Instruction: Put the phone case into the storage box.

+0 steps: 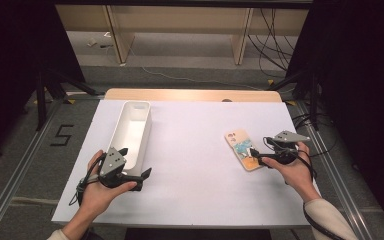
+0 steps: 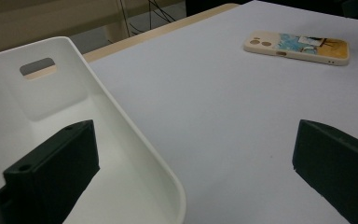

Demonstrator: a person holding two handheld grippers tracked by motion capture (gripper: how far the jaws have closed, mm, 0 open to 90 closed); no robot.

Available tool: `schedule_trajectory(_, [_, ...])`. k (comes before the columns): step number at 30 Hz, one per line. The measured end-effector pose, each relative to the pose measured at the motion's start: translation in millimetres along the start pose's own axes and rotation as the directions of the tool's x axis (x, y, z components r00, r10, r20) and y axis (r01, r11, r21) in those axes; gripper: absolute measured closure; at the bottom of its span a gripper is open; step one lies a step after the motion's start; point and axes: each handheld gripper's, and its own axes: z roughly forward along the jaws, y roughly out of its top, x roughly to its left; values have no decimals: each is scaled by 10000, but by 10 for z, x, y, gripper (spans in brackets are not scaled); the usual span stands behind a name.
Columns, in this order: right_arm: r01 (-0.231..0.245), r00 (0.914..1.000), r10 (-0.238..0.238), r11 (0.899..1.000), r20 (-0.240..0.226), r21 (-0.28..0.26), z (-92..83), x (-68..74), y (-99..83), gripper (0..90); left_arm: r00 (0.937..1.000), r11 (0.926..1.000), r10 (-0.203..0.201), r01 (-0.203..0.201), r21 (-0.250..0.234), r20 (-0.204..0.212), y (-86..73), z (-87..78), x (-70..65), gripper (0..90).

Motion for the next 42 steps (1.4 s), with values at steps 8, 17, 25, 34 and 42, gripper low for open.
schedule_trajectory(8, [-302,9988,277,9975,401,637,109,-82,30,405,10000,10000,-11,11,-6,28,-1,2,2,0])
schedule_trajectory(17, [-590,9964,520,9925,667,1068,151,-170,19,689,10000,10000,-48,48,-33,24,-1,2,-3,0])
schedule_trajectory(25, [-798,9935,681,9881,910,1318,165,-203,33,895,10000,10000,-48,48,-28,31,-2,0,-2,0])
schedule_trajectory(34, [-804,9930,645,9827,987,1670,217,-217,4,900,10000,10000,-62,62,-31,37,-4,1,-2,0])
schedule_trajectory(42, [-862,9918,640,9743,1111,2083,277,-229,-23,900,9999,10000,-88,88,-44,53,-7,1,-3,0])
